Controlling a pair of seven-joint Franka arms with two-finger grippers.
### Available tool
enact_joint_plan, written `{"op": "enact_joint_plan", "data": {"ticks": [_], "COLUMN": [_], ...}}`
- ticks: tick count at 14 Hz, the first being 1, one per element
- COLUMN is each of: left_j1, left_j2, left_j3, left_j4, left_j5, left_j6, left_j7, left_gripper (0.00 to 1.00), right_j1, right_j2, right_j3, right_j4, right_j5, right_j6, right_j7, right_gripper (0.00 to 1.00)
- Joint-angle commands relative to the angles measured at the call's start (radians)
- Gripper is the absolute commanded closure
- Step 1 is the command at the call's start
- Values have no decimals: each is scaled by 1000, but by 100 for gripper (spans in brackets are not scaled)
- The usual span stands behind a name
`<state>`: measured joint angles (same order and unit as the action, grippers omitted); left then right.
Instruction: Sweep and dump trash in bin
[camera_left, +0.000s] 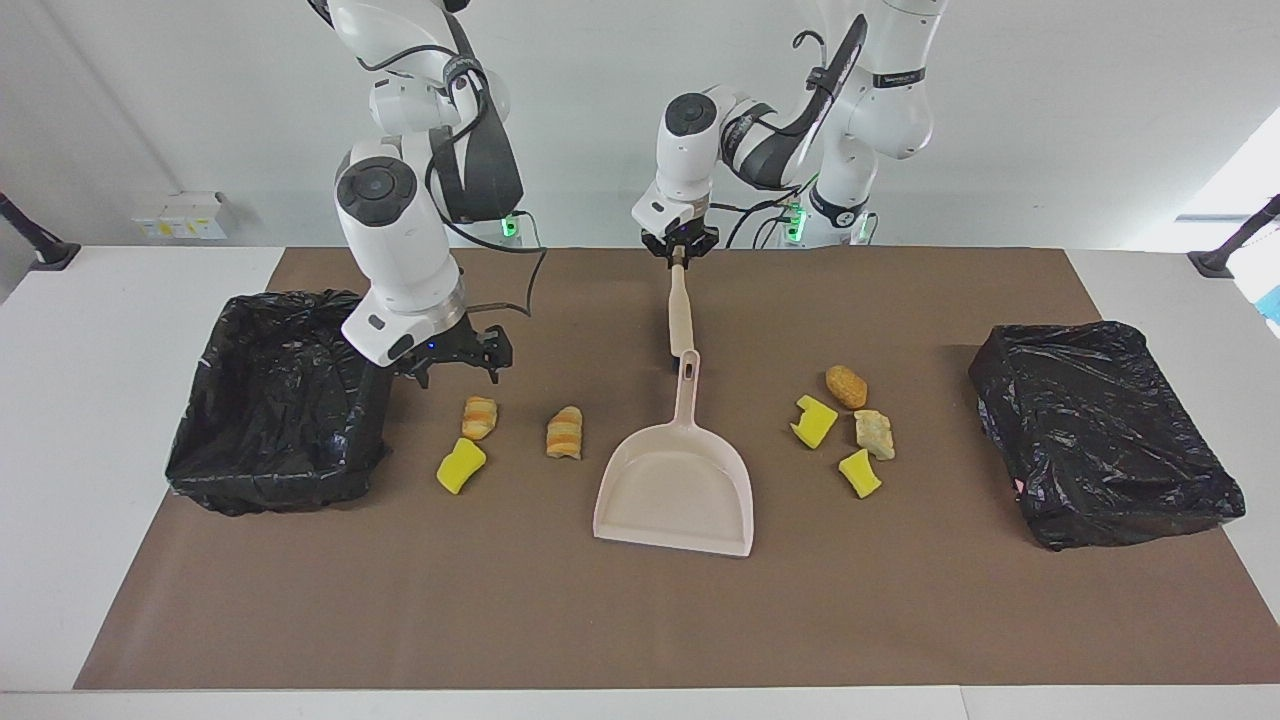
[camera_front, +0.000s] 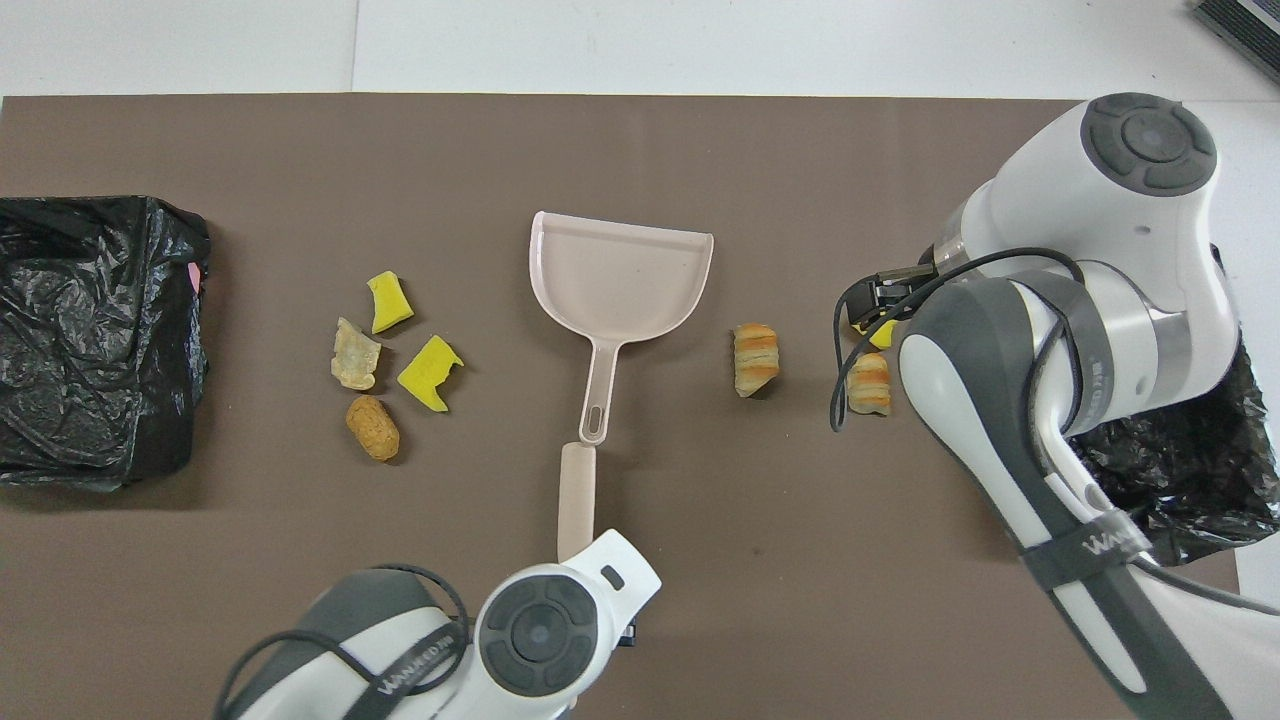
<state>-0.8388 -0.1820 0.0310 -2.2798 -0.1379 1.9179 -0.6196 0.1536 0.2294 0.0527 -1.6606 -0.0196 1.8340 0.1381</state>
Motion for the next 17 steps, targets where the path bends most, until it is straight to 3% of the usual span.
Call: {"op": "enact_joint_plan", "data": {"ticks": [1, 2, 4, 7, 9, 12, 17], "left_j1": [210, 286, 404, 607, 688, 717, 724], "left_j2": [-125, -111, -79, -31, 8, 157, 263], "left_j3": [4, 4, 4, 7, 9, 9, 9], "left_j4": [115, 179, 236, 250, 262, 318, 304], "left_j5": [-3, 6, 139, 173, 176, 234, 244], "left_j6": [-263, -348, -360, -243, -151, -54, -42], "left_j7": [194, 281, 432, 630, 701, 748, 856], "left_gripper": [100, 100, 100, 100, 100, 100, 100], "right_j1": [35, 50, 121, 233, 299, 401, 494], "right_j2": [-33, -41, -29, 16, 40, 99, 176], "right_j3": [3, 4, 3, 1, 1, 1, 3], "right_j4": [-48, -56, -60, -57, -50, -50, -67], "right_j5": [10, 9, 10, -3, -51, -127, -191], "right_j6": [62, 80, 109, 209, 244, 300, 410], "right_j7": [82, 128, 240, 409, 504, 670, 773], "right_gripper": [0, 0, 0, 0, 0, 0, 2]}}
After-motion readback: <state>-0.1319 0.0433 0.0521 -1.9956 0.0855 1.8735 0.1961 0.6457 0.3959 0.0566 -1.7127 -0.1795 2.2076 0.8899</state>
